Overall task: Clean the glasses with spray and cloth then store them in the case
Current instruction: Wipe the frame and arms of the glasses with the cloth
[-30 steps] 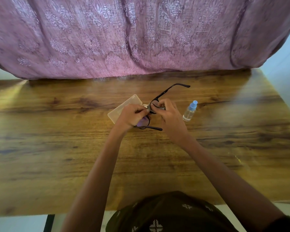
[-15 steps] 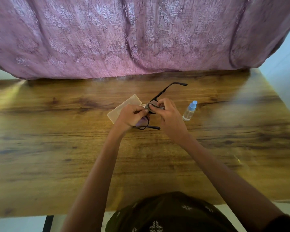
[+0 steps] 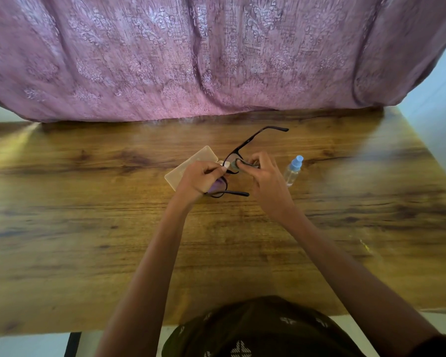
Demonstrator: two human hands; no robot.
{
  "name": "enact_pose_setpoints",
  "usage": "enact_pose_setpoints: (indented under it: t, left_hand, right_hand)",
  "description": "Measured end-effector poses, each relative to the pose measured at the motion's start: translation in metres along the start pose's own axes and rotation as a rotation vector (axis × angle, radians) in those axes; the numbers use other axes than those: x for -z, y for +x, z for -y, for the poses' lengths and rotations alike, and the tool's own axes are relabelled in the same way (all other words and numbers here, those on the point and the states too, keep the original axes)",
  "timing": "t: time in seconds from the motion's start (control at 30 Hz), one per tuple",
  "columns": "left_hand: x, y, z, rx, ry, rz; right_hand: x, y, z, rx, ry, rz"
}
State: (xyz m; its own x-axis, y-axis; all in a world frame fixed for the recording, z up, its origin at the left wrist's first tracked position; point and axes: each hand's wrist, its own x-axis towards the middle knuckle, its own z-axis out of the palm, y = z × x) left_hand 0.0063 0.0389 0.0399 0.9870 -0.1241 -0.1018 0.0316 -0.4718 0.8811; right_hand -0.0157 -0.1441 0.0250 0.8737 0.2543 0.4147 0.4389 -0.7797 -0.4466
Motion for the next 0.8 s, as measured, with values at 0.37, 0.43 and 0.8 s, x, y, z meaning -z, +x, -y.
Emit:
enact_pose_setpoints:
  t: [0.37, 0.43, 0.8]
  left_hand:
    - [0.002, -0.002, 0.006, -0.001, -0.030, 0.010]
    - [0.003, -0.003, 0.007, 0.006, -0.034, 0.005]
    - [0.004, -0.004, 0.010, 0.006, -0.048, 0.000]
  right_hand:
    - [0.005, -0.002, 0.000, 0.043, 0.029, 0.023]
    - [0.005, 0.000, 0.000, 0.036, 0.016, 0.008]
    - [0.001, -0.002, 0.004, 0.065, 0.026, 0.038]
